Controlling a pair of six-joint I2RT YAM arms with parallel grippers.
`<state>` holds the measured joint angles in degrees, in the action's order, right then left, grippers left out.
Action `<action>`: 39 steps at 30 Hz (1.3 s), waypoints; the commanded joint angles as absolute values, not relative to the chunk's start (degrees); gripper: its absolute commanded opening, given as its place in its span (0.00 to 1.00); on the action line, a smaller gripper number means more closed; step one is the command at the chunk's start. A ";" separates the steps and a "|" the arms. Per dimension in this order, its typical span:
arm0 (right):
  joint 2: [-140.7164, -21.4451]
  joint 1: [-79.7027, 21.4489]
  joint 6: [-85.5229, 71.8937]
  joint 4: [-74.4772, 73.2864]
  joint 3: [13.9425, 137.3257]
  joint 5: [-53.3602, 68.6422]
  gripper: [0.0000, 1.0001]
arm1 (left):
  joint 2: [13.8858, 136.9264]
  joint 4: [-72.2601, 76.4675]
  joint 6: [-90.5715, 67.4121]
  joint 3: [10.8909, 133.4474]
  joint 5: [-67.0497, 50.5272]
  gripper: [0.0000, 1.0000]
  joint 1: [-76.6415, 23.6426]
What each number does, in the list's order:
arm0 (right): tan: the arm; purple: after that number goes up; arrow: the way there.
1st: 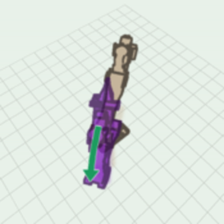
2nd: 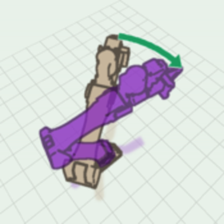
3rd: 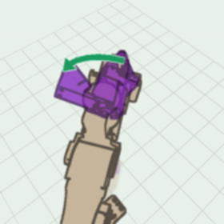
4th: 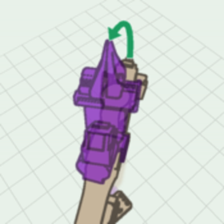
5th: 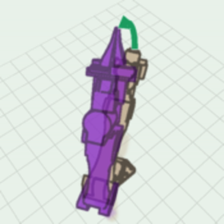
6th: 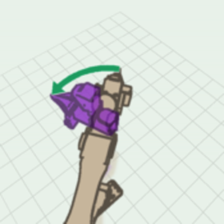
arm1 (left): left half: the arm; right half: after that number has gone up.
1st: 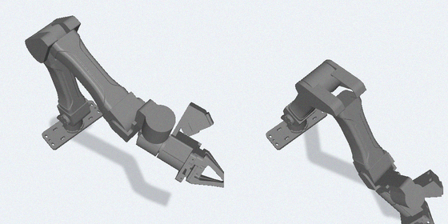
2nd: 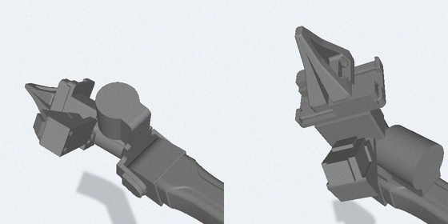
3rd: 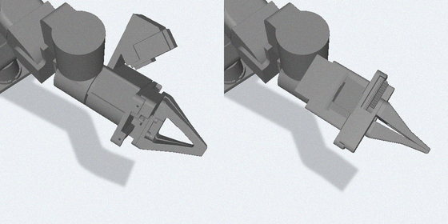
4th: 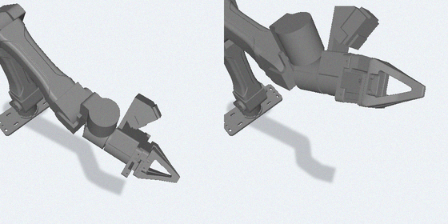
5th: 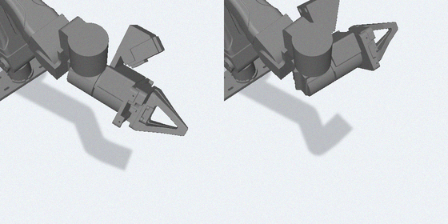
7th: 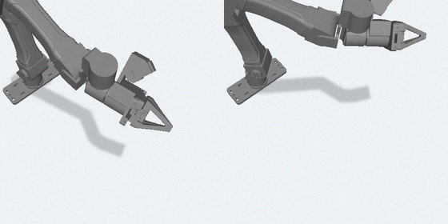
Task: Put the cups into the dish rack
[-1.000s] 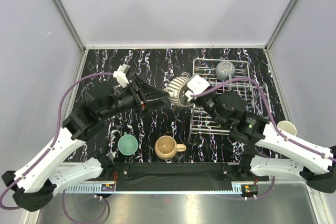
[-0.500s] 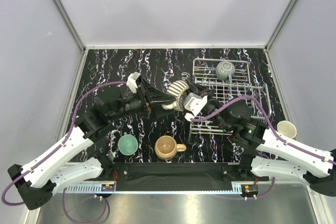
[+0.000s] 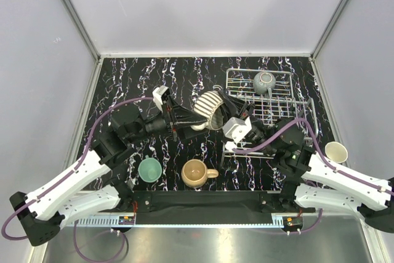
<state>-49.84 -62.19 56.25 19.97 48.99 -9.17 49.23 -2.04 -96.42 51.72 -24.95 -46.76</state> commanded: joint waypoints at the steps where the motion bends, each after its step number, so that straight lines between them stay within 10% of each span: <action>1: -49.22 -62.67 57.47 29.17 47.73 -2.56 0.00 | 48.87 6.06 -97.91 51.07 -26.72 0.57 -47.11; 24: -45.00 -62.58 57.83 17.67 47.55 4.13 0.00 | 47.20 12.04 -101.34 46.05 -33.13 0.33 -47.11; 32: -47.72 -62.67 59.94 22.67 45.88 2.55 0.00 | 46.67 13.97 -103.36 46.49 -30.94 0.00 -47.46; 39: -52.90 -62.67 62.84 38.44 42.11 -4.20 0.00 | 46.41 15.55 -102.31 48.07 -28.40 0.00 -48.60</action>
